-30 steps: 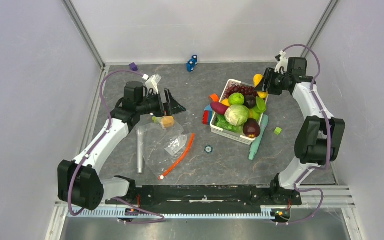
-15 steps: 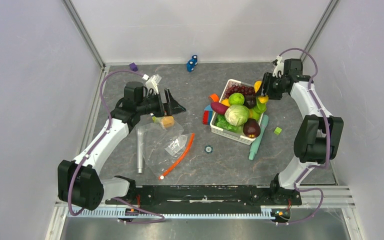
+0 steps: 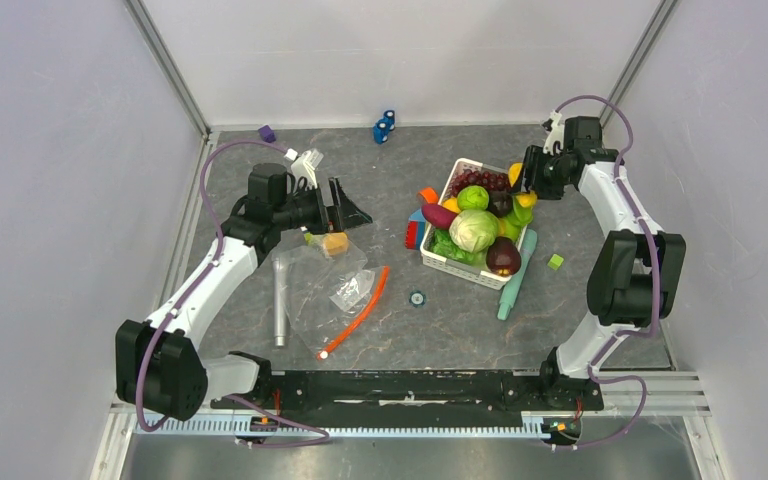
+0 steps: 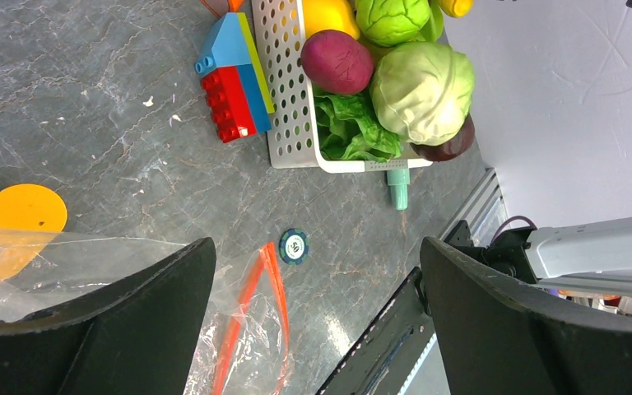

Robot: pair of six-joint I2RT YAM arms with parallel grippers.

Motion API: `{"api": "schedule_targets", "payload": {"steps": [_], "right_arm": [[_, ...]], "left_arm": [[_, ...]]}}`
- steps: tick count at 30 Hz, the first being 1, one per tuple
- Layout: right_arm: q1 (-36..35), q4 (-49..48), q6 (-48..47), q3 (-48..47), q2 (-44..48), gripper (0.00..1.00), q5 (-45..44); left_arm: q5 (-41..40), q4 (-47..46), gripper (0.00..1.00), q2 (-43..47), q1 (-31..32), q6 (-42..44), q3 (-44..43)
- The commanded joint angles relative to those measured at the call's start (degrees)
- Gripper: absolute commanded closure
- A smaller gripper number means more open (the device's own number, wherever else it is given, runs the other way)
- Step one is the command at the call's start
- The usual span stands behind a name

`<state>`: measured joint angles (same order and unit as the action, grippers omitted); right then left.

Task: Open the zip-top bag and remove the fake food
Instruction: Place the fake fruit in the bin.

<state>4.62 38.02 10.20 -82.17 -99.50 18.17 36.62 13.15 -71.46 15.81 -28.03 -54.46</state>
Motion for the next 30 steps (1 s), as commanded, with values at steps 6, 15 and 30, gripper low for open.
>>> {"api": "schedule_targets", "payload": {"steps": [6, 15, 30], "right_arm": [[-0.1, -0.1, -0.9, -2.5, -0.4, 0.40, -0.7], [-0.2, -0.1, -1.4, -2.6, -0.5, 0.32, -0.3], [-0.2, -1.2, -1.5, -3.4, 0.6, 0.18, 0.1]], "left_arm": [[2.0, -2.1, 0.00, 0.2, -0.5, -0.4, 0.0], [2.4, -2.3, 0.00, -0.2, -0.5, -0.5, 0.0], [2.7, -2.5, 0.00, -0.2, -0.6, -0.7, 0.0]]}}
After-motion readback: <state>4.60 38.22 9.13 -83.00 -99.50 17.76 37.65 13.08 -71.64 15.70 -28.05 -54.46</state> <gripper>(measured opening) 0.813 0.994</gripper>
